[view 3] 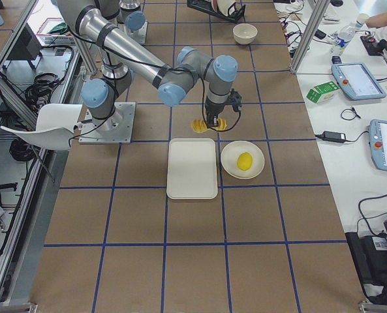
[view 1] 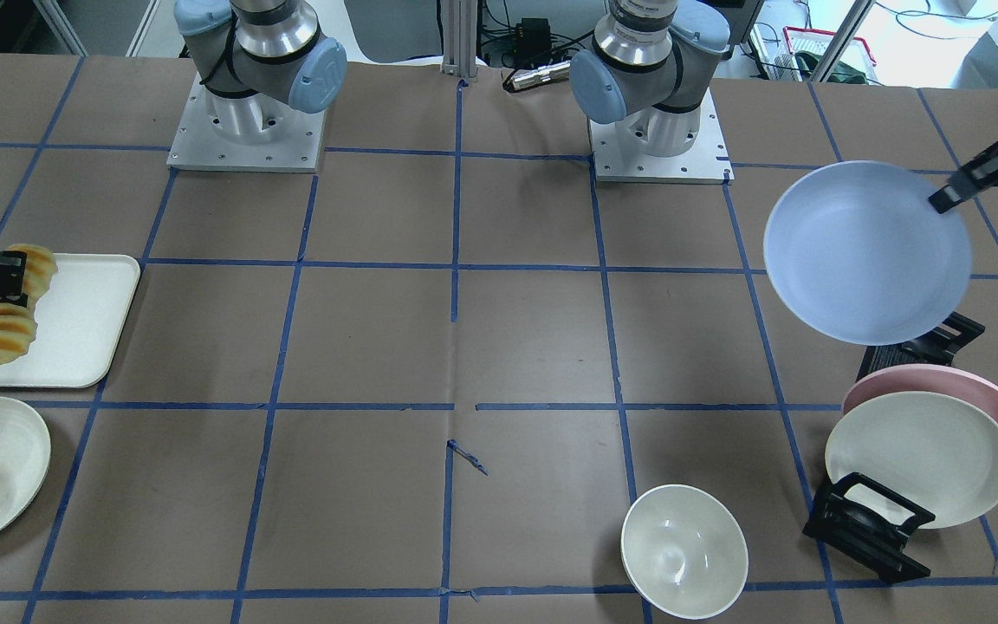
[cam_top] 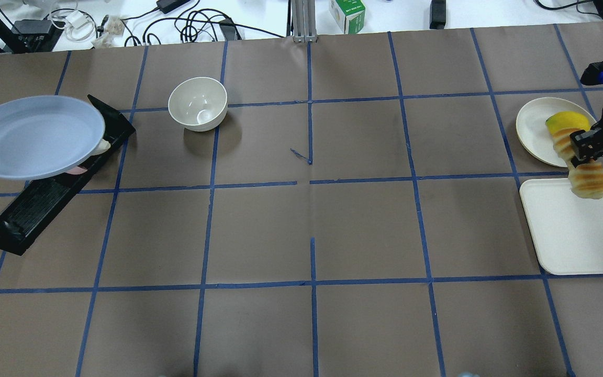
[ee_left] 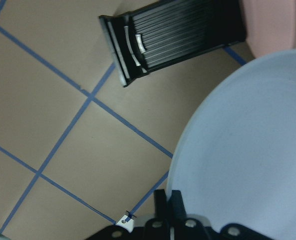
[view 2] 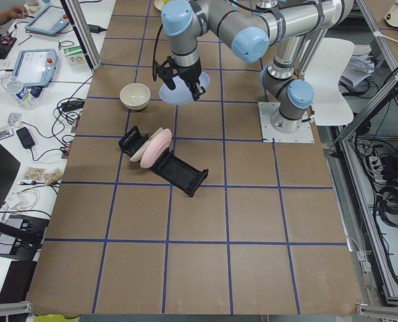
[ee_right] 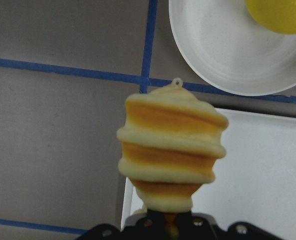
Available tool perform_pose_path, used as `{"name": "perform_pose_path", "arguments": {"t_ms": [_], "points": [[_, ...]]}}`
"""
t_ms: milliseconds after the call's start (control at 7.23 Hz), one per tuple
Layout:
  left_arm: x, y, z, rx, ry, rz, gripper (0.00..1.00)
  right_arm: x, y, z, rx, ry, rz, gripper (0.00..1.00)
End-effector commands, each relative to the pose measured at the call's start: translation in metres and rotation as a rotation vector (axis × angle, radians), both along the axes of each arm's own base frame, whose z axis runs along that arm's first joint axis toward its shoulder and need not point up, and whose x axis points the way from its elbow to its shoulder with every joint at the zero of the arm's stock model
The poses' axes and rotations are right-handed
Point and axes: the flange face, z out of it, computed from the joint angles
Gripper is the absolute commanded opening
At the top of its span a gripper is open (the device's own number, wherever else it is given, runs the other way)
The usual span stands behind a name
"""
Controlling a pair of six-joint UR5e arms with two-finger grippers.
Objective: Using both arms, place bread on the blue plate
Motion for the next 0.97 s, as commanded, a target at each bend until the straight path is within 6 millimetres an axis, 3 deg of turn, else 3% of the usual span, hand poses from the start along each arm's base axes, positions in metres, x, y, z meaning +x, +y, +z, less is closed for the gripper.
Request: {"name": "perform_pose_path", "arguments": {"t_ms": [0,138,277,415,553,691,830], "points": [[-0.144,-0.025,-0.007,-0.062,0.051,-0.242,0.0,0.0,0.0,0.001,0.0,-0.004,-0.005,0.0],[-0.192,-0.041,-0.034,-0.1,0.056,-0.324,0.0,0.001,0.0,0.001,-0.001,-0.005,-0.005,0.0],[-0.215,-0.055,-0.076,-0.148,0.152,-0.355,0.0,0.001,0.001,0.0,0.0,-0.006,-0.008,0.0],[-0.249,-0.05,-0.128,-0.131,0.215,-0.397,0.0,0.001,0.001,0.001,-0.001,-0.005,-0.011,0.0],[-0.282,-0.054,-0.174,-0.229,0.198,-0.456,0.0,0.003,0.001,0.0,0.004,-0.01,-0.026,0.0],[-0.297,-0.053,-0.222,-0.204,0.205,-0.476,0.0,0.011,0.0,-0.006,0.01,-0.032,-0.042,0.0],[-0.314,-0.053,-0.256,-0.184,0.222,-0.497,0.0,0.025,-0.004,-0.004,-0.002,-0.043,-0.041,0.0]]}}
